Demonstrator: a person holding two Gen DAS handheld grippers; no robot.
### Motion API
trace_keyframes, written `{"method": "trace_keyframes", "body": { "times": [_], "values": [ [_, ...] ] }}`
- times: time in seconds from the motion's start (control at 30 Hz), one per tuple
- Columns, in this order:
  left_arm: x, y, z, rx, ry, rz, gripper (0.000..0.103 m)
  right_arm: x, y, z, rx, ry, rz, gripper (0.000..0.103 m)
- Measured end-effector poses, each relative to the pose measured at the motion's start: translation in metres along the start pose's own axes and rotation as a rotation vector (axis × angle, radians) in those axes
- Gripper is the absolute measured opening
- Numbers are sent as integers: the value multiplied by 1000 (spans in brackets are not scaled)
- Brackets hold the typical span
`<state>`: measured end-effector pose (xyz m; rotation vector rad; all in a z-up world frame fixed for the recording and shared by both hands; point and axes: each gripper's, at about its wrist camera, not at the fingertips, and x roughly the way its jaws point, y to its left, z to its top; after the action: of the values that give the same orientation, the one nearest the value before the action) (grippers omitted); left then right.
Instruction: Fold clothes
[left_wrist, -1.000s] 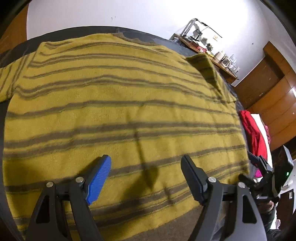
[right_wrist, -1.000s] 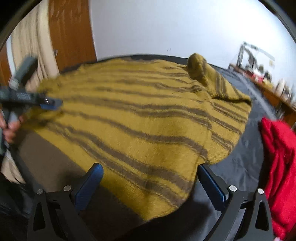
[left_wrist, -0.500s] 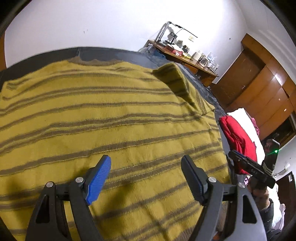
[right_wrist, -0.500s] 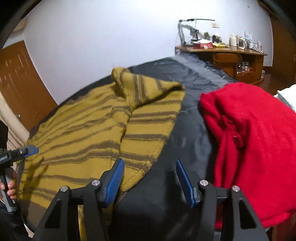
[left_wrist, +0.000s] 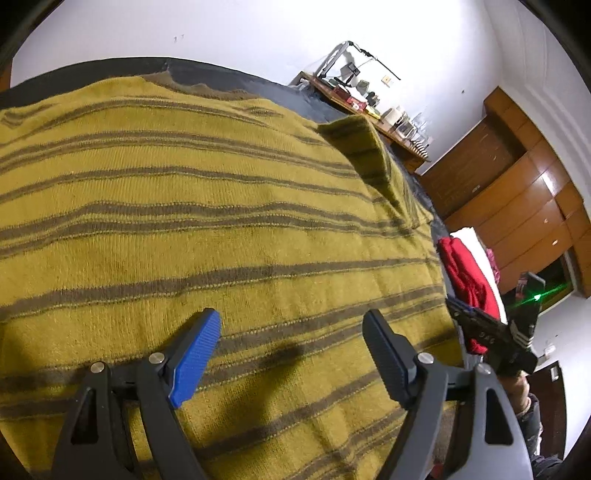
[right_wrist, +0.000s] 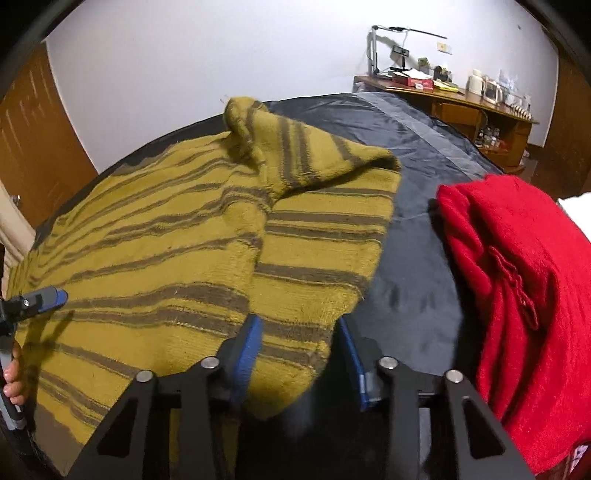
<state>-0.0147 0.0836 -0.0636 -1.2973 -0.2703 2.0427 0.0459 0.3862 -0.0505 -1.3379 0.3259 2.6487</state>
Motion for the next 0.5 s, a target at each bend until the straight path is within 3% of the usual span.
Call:
{"method": "trace_keyframes", "body": {
  "times": [0.07,0.13,0.33,0.5],
  "values": [
    [-1,1,0,-9,-4,-12,83,2,3,2,-1,8,15,27],
    [-1,3,0,-17,-6,-22,83,2,0,4,30,11,41,23],
    [-1,4,0,-33,-12,-47,85,0,-11,12,126,-2,85,23],
    [0,4,-1,-33,-18,-52,87,-2,-11,18,127,-11,47,16]
  ]
}}
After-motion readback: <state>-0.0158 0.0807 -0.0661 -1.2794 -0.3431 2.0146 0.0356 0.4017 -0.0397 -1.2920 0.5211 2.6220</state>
